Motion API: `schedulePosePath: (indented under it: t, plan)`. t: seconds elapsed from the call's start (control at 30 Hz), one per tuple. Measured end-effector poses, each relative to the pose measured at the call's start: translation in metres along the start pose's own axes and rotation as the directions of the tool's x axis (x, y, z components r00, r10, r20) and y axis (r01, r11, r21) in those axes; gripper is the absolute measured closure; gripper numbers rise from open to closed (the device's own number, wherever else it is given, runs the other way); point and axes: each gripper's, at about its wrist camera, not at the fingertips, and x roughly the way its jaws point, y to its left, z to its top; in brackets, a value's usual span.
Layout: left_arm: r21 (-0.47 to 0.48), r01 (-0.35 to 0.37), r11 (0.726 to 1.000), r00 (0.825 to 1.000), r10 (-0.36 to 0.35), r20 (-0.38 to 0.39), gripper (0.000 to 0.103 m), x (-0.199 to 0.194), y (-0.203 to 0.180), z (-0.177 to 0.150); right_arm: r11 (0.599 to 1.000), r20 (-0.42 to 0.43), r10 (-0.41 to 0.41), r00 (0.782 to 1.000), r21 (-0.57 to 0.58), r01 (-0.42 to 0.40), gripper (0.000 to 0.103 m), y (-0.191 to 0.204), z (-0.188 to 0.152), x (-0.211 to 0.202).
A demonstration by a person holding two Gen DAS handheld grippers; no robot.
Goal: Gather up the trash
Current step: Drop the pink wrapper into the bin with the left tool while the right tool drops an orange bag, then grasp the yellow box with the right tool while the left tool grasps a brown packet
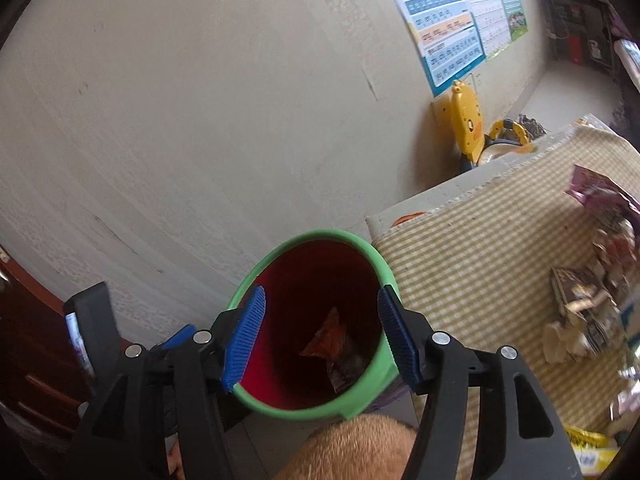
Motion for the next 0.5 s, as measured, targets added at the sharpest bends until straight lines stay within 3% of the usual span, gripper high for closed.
schedulePosePath:
  t: [0.27, 0.4, 0.5]
  plan:
    - [0.113, 0.104, 0.988, 0.994, -0.107, 0.021, 0.036, -0.034, -0.056, -0.009, 0.996, 0.066, 0.006, 0.998, 0.089, -0.012, 0.040, -0.039, -0.024, -0.087]
    - [0.182, 0.155, 0.971, 0.987, -0.162, 0.020, 0.034, -0.049, -0.087, -0.018, 0.990, 0.072, -0.063, 0.995, 0.127, 0.053, 0.037, -0.069, -0.044, -0.124]
    - [0.217, 0.216, 0.952, 0.976, -0.220, -0.009, 0.033, -0.059, -0.112, -0.027, 0.980, 0.030, -0.137, 0.990, 0.151, 0.131, 0.035, -0.097, -0.059, -0.135]
